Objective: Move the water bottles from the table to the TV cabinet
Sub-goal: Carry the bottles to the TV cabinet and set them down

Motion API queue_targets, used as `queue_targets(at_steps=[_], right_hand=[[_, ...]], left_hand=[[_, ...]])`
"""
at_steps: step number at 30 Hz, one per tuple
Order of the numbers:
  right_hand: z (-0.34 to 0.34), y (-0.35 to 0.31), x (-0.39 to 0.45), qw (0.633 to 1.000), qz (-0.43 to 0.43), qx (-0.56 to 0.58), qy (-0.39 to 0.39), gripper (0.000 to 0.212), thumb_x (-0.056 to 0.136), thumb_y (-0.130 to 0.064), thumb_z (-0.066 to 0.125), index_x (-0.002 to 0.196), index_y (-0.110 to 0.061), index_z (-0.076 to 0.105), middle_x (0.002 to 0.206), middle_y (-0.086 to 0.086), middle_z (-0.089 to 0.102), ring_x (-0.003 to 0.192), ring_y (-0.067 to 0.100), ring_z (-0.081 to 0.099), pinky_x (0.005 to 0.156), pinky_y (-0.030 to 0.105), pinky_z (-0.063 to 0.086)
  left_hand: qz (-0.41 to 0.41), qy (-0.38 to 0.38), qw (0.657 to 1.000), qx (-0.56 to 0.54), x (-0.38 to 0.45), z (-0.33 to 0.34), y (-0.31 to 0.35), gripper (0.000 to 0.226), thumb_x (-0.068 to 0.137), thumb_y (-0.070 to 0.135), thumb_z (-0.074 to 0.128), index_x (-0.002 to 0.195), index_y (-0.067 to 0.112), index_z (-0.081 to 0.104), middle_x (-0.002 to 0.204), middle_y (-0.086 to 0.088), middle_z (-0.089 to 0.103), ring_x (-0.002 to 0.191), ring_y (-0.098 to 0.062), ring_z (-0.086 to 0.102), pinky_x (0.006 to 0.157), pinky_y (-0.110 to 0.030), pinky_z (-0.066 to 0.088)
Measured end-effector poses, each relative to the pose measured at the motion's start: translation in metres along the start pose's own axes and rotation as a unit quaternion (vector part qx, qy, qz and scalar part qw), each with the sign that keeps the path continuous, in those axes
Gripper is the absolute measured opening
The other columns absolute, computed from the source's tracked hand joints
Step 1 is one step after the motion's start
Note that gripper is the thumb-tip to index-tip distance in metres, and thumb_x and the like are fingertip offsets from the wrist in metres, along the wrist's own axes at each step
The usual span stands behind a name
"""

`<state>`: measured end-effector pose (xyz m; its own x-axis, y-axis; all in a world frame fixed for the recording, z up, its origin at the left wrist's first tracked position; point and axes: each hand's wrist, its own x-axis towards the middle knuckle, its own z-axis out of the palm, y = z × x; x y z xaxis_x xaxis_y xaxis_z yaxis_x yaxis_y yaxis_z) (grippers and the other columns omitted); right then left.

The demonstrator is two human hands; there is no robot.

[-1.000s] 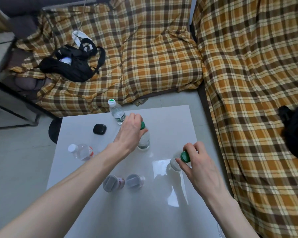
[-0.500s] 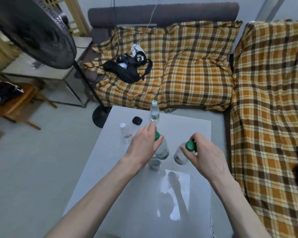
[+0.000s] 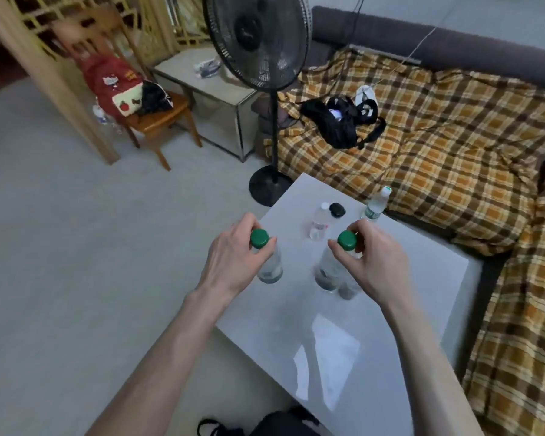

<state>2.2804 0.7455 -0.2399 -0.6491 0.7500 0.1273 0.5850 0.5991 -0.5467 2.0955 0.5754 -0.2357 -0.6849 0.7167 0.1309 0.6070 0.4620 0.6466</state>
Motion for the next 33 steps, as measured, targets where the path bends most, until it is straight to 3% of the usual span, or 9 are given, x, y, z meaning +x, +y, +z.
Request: queue_targets(at_steps=[7,11,15,17,22,27,33], right_hand=[[0.052,-0.143,0.003,0.991,-0.13,-0.007,-0.019,0.034,0.089,-0.052,0.067,0.089,-0.023,0.05,0.075,-0.008,0.057,0.069,0.016,0.054,0.054,0.025,0.035],[0.085,-0.224,-0.003,0.977,-0.21,-0.018,-0.038,0.036,0.091,-0.052,0.066,0.088,-0.022,0.047,0.075,-0.008,0.053,0.066,0.015,0.052,0.05,0.022,0.025],[0.13,-0.299,-0.013,0.963,-0.263,-0.018,-0.065,0.037,0.09,-0.058,0.063,0.089,-0.025,0.047,0.076,-0.011,0.054,0.07,0.017,0.055,0.057,0.034,0.042],[0.152,-0.335,-0.024,0.959,-0.276,-0.017,-0.067,0.038,0.089,-0.06,0.063,0.091,-0.024,0.05,0.077,-0.009,0.057,0.071,0.02,0.057,0.058,0.033,0.041],[0.202,-0.421,-0.053,0.93,-0.35,-0.002,-0.11,0.039,0.089,-0.061,0.063,0.094,-0.024,0.051,0.078,-0.007,0.062,0.072,0.023,0.058,0.057,0.032,0.039],[0.251,-0.503,-0.082,0.898,-0.405,0.035,-0.169,0.038,0.088,-0.059,0.065,0.094,-0.024,0.053,0.078,-0.008,0.062,0.072,0.024,0.061,0.062,0.036,0.052],[0.319,-0.603,-0.109,0.843,-0.474,0.061,-0.245,0.037,0.087,-0.056,0.069,0.094,-0.023,0.054,0.078,-0.008,0.062,0.073,0.022,0.06,0.059,0.032,0.043]], left_hand=[[-0.055,0.105,0.993,0.024,-0.049,-0.117,-0.084,0.034,0.092,0.04,0.07,0.089,0.015,0.047,0.071,0.005,0.048,0.07,-0.022,0.047,0.061,-0.038,0.038],[-0.072,0.148,0.984,0.061,-0.085,-0.179,-0.139,0.035,0.091,0.04,0.071,0.09,0.014,0.048,0.068,0.011,0.043,0.072,-0.024,0.048,0.062,-0.036,0.035],[-0.103,0.188,0.974,0.072,-0.124,-0.234,-0.192,0.035,0.09,0.038,0.073,0.089,0.014,0.048,0.068,0.011,0.043,0.073,-0.024,0.048,0.063,-0.034,0.032],[-0.123,0.215,0.966,0.075,-0.146,-0.257,-0.215,0.036,0.09,0.039,0.073,0.089,0.014,0.047,0.068,0.01,0.043,0.072,-0.025,0.048,0.063,-0.035,0.035],[-0.187,0.286,0.935,0.092,-0.202,-0.309,-0.261,0.036,0.091,0.039,0.073,0.091,0.013,0.047,0.072,0.008,0.046,0.072,-0.025,0.047,0.066,-0.034,0.035],[-0.277,0.334,0.896,0.096,-0.252,-0.357,-0.302,0.035,0.093,0.043,0.069,0.092,0.017,0.046,0.071,0.012,0.048,0.074,-0.024,0.05,0.066,-0.034,0.035],[-0.365,0.363,0.845,0.144,-0.302,-0.408,-0.355,0.035,0.093,0.046,0.068,0.089,0.018,0.046,0.068,0.009,0.05,0.068,-0.02,0.052,0.061,-0.033,0.035]])
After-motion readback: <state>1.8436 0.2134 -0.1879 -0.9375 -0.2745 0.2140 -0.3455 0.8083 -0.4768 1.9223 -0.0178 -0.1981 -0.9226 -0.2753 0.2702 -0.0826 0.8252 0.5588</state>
